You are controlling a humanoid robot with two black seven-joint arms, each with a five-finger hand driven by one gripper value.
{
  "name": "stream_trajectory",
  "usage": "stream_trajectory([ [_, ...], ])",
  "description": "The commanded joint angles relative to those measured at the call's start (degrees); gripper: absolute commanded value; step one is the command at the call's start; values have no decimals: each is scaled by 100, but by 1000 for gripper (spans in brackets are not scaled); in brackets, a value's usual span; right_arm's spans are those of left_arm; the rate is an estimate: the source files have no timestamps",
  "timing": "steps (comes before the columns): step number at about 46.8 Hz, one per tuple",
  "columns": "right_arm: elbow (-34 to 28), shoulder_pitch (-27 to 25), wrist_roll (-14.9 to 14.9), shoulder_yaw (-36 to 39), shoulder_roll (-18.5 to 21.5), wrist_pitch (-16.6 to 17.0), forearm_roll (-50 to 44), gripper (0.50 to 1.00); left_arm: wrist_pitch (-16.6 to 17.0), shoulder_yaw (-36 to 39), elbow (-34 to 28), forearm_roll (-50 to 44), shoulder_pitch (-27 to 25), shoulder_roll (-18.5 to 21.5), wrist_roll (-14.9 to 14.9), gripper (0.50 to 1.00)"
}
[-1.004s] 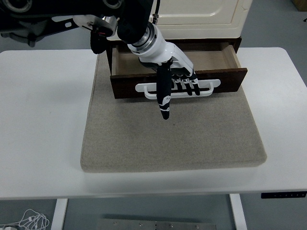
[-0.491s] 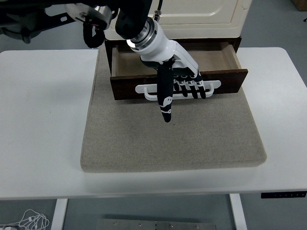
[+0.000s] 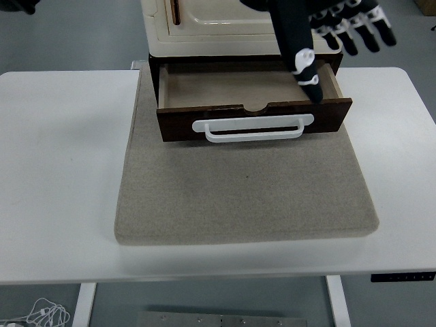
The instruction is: Open the drawer under the combination cabinet
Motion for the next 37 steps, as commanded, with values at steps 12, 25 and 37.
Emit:
stream_trajectory([
  [12, 0, -1, 0, 0, 0, 0, 0, 926, 372, -2352, 957, 587, 635, 102, -87, 1000],
  [25, 0, -1, 0, 0, 0, 0, 0, 926, 1303, -2960, 1967, 543, 724, 410, -1044, 1000],
  [37, 0, -1, 0, 0, 0, 0, 0, 926, 2438, -2978, 2837, 350, 908, 761, -2029, 1000],
])
